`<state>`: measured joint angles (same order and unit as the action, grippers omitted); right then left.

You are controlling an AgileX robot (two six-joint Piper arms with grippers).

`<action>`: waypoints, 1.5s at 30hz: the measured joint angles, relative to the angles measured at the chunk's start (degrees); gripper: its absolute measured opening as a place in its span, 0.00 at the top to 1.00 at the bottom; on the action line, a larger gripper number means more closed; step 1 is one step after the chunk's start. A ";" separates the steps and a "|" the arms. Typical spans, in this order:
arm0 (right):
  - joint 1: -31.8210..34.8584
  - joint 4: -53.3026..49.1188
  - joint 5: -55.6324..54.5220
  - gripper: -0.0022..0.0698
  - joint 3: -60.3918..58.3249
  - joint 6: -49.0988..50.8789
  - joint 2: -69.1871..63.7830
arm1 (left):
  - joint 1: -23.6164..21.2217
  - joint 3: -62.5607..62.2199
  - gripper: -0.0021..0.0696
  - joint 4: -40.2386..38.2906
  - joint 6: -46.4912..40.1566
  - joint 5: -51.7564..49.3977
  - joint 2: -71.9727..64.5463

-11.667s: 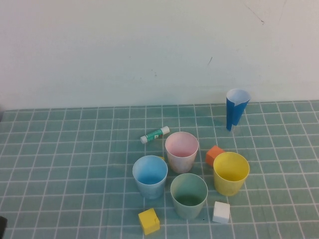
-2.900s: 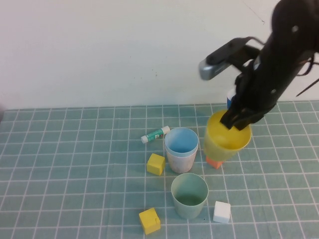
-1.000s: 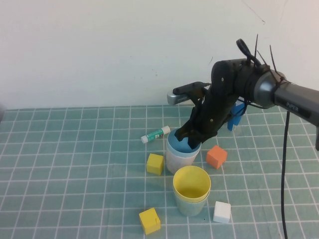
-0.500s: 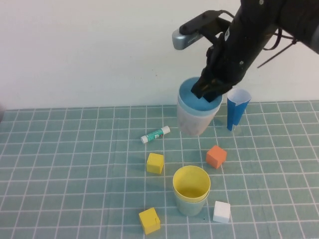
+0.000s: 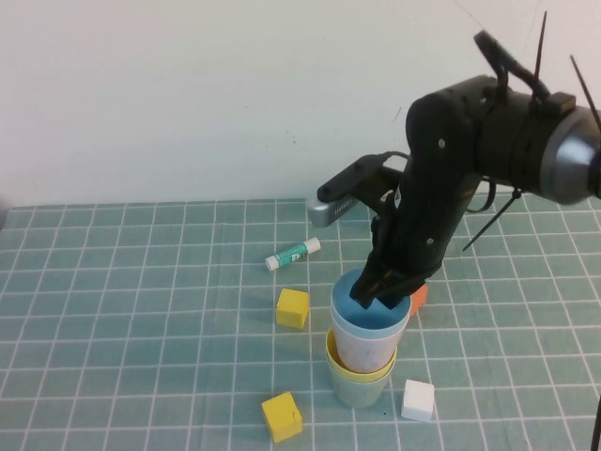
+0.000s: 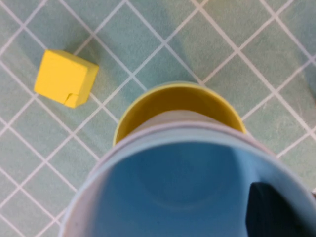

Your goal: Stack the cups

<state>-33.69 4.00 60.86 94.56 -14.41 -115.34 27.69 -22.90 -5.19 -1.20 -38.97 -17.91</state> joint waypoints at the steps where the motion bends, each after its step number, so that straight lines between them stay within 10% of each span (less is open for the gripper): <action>1: 0.00 0.00 -0.72 0.92 -0.50 0.09 0.00 | 0.00 0.00 0.97 0.00 0.00 0.00 0.00; 14: 0.00 1.30 -1.06 0.62 -1.38 0.06 -0.08 | 0.00 0.00 0.97 0.00 0.00 0.00 0.00; 25: -7.27 1.52 -14.95 0.95 -13.75 -1.27 24.11 | 0.00 0.00 0.97 0.00 0.00 -1.39 0.00; 45: -11.67 2.80 -35.00 0.97 -52.88 -2.25 66.42 | 0.00 0.00 0.97 0.00 -0.10 -1.84 0.00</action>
<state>-45.36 6.80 25.86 41.68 -16.66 -48.92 27.69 -22.90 -5.19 -1.31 -40.81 -17.91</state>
